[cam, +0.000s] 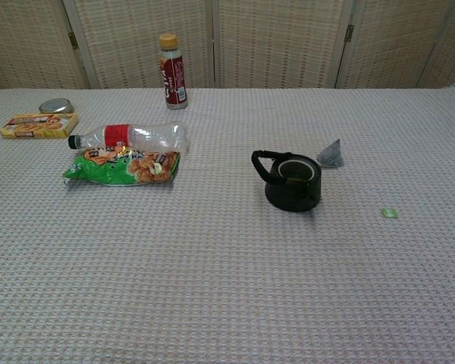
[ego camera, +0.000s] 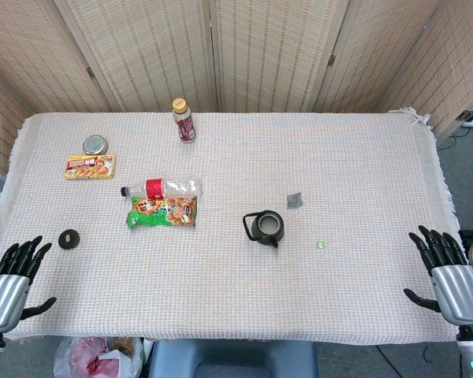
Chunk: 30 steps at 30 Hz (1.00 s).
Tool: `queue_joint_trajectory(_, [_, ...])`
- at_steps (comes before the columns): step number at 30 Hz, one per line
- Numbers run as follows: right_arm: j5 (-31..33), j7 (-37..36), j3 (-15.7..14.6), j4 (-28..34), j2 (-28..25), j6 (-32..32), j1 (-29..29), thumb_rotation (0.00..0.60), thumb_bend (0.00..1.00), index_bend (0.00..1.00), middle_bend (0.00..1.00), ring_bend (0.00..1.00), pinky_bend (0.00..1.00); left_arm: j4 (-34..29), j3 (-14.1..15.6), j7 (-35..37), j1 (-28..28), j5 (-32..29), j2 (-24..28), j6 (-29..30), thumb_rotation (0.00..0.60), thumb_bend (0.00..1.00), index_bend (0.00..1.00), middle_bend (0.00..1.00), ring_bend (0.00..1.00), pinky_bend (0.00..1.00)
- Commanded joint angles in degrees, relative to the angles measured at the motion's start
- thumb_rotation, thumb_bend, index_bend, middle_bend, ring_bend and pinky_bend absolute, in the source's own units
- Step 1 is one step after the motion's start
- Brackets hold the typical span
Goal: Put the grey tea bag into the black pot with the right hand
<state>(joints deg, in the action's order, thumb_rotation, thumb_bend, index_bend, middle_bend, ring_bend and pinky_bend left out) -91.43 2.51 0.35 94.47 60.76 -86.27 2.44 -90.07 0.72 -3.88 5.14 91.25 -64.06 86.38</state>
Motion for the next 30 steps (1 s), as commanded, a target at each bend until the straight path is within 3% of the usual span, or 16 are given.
queue_joint_trajectory(1, [0.0, -0.4, -0.1, 0.0, -0.3, 0.4, 0.2, 0.6, 0.0, 0.0, 0.0, 0.0, 0.0, -0.1, -0.2, -0.2, -0.1, -0.4, -0.1, 0.0, 0.6, 0.17, 0.0, 0.0, 0.0, 0.0])
queue_joint_trajectory(12, [-1.5, -0.9, -1.1, -0.3, -0.2, 1.8, 0.8, 0.6, 0.0, 0.0, 0.0, 0.0, 0.0, -0.9, 0.2, 0.4, 0.8, -0.4, 0.9, -2.1, 0.6, 0.17, 0.0, 0.0, 0.0, 0.0])
queue_joint_trajectory(19, [-5.6, -11.1, -0.7, -3.5, -1.6, 7.7, 7.2, 0.6, 0.0, 0.0, 0.0, 0.0, 0.0, -1.2, 0.0, 5.2, -0.2, -1.1, 2.8, -0.6, 0.6, 0.17, 0.0, 0.0, 0.0, 0.0])
queue_joint_trajectory(25, [-3.7, -10.0, 2.4, 0.5, -5.7, 15.2, 13.8, 0.6, 0.06, 0.2, 0.0, 0.0, 0.0, 0.0, 0.2, 7.5, -0.9, 0.3, 2.8, 1.3, 0.6, 0.17, 0.0, 0.0, 0.0, 0.0])
queue_joint_trajectory(30, [0.4, -10.4, 4.6, 3.9, -8.4, 21.8, 18.3, 0.6, 0.1, 0.29, 0.0, 0.0, 0.0, -0.1, 0.1, 8.2, -0.5, -0.1, 3.2, 0.3, 0.6, 0.17, 0.0, 0.0, 0.0, 0.0])
